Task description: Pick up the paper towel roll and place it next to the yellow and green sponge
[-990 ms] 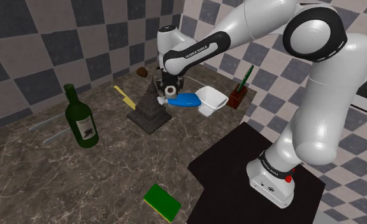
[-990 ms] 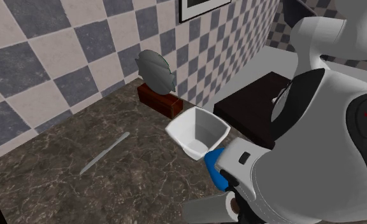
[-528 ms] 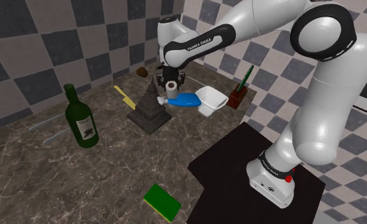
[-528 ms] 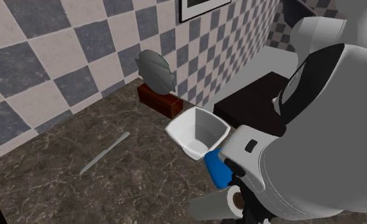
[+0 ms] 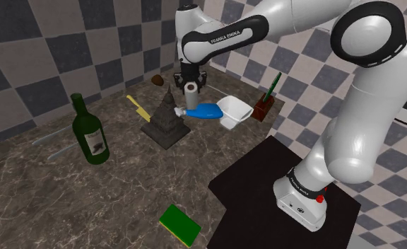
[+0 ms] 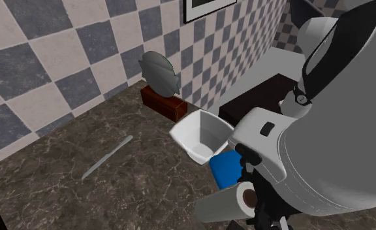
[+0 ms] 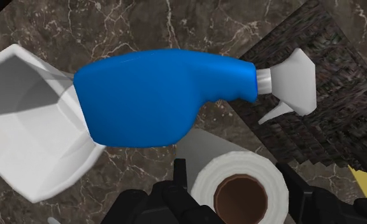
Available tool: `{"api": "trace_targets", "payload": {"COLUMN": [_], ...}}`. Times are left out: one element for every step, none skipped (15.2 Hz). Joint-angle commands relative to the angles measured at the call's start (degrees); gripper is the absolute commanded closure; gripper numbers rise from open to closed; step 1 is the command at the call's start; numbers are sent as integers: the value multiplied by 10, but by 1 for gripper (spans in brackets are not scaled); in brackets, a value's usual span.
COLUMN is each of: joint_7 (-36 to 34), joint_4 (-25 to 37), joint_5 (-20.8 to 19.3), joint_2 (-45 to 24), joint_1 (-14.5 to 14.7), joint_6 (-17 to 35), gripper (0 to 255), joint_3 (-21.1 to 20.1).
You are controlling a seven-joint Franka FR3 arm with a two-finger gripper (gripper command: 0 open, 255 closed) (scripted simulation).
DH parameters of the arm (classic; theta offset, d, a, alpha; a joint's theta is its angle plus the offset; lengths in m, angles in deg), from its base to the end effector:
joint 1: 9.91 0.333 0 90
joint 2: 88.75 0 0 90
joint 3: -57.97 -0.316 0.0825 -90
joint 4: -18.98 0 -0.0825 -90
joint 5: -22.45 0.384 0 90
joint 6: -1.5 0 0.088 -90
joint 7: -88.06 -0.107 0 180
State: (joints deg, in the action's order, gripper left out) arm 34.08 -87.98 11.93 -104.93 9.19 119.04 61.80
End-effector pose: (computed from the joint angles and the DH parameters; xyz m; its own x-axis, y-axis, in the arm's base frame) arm 0.5920 0.1535 0.3589 0.8375 -0.5411 0.0767 -0.5452 -0.8175 0.1857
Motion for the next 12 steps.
{"api": "trace_targets", "payload": {"joint_7": [3,4,5,7,8,9,10,11,12,13,14,15], "joint_4": [6,9,13,17,21,25,29,34,38,43,48,53], "joint_5": [1,1,1,2,2,2,3,3,3,4,4,4], "joint_2": [8,11,14,17,20,23,25,28,30,32,35,37], "joint_1": [0,0,0,0,0,0,0,0,1,1,1,1], "joint_6": [-13,-20,-27,-34,-40,-47,-54,-61,-68,-75,-82,-88], "gripper": [255,255,255,255,255,255,255,255,255,255,255,255], "joint_3": [0,0,0,0,0,0,0,0,0,0,0,-1]}}
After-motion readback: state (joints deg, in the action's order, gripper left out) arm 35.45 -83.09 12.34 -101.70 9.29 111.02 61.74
